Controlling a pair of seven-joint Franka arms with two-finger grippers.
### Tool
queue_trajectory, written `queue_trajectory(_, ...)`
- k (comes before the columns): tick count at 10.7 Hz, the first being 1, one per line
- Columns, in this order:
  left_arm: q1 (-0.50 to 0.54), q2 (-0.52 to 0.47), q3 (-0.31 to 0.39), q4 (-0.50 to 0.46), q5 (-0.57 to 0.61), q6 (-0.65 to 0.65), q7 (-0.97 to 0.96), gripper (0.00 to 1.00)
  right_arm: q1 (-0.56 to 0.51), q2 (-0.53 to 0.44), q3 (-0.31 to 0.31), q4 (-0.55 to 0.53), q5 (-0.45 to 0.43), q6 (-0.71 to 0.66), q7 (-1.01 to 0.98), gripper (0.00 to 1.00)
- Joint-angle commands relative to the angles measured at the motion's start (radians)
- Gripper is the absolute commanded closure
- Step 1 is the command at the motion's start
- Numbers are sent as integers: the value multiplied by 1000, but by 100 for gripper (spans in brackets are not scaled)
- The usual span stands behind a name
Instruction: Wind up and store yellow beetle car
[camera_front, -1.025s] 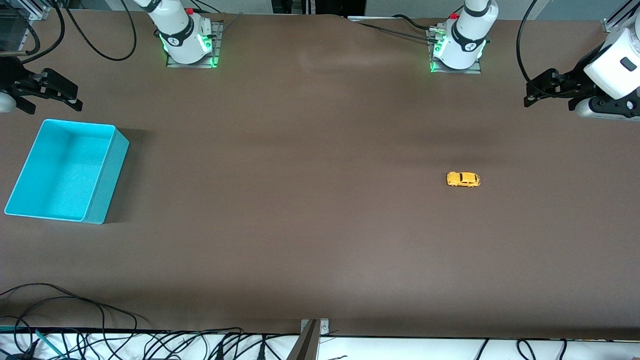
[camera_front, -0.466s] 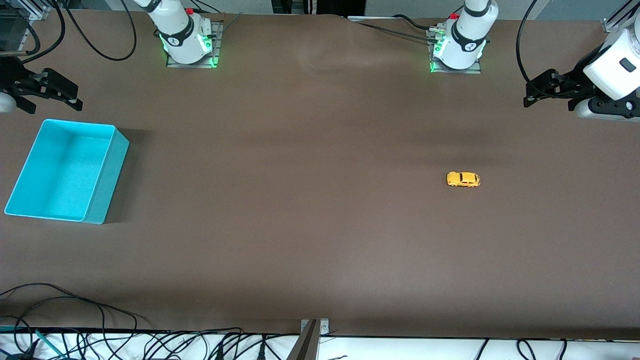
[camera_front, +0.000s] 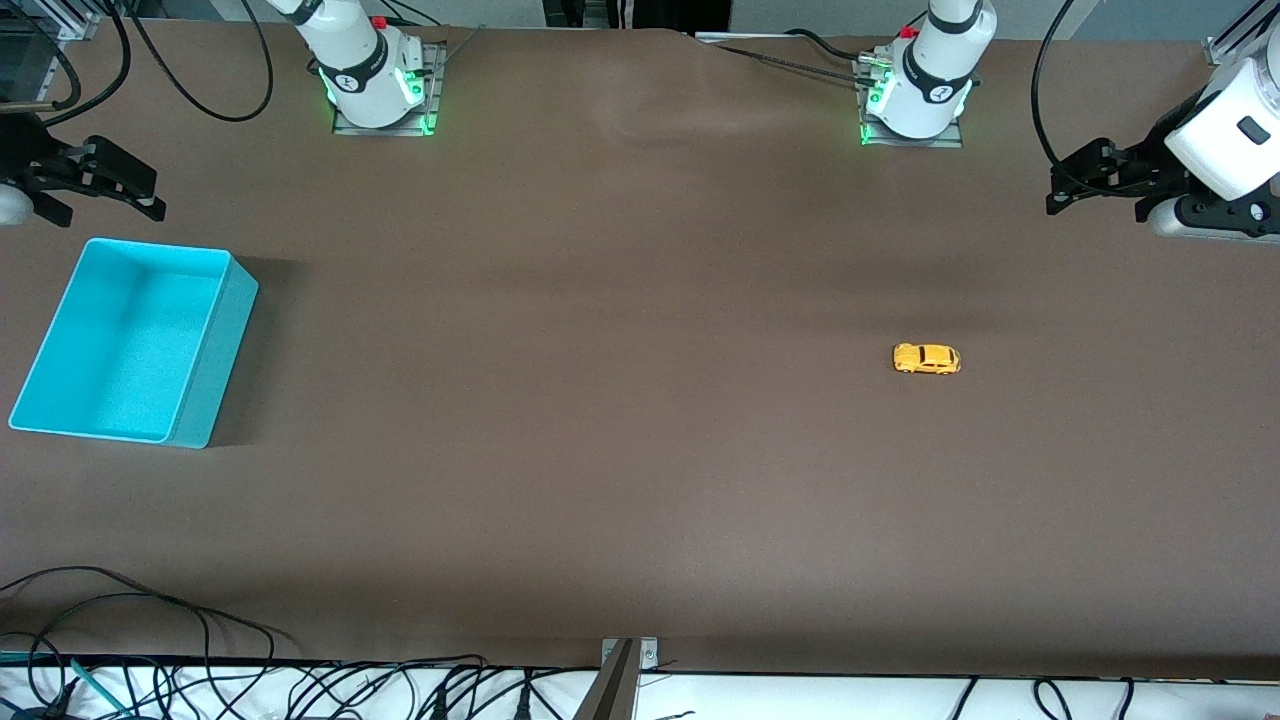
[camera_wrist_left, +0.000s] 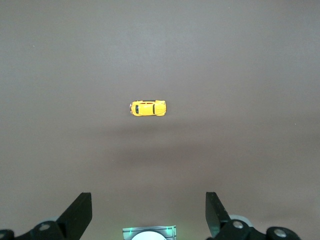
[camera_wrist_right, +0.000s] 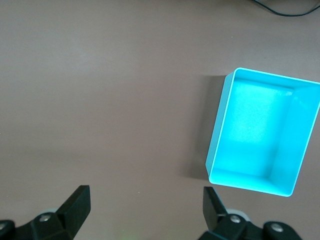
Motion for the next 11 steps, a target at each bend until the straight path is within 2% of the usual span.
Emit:
queue_trajectory(1, -5, 18, 0, 40, 0, -28, -11, 0, 0, -1, -12, 18, 19, -22, 5, 0)
queue_trajectory(11, -6, 19, -2, 40, 0, -28, -4, 0, 0, -3, -22, 18, 20, -23, -15, 0)
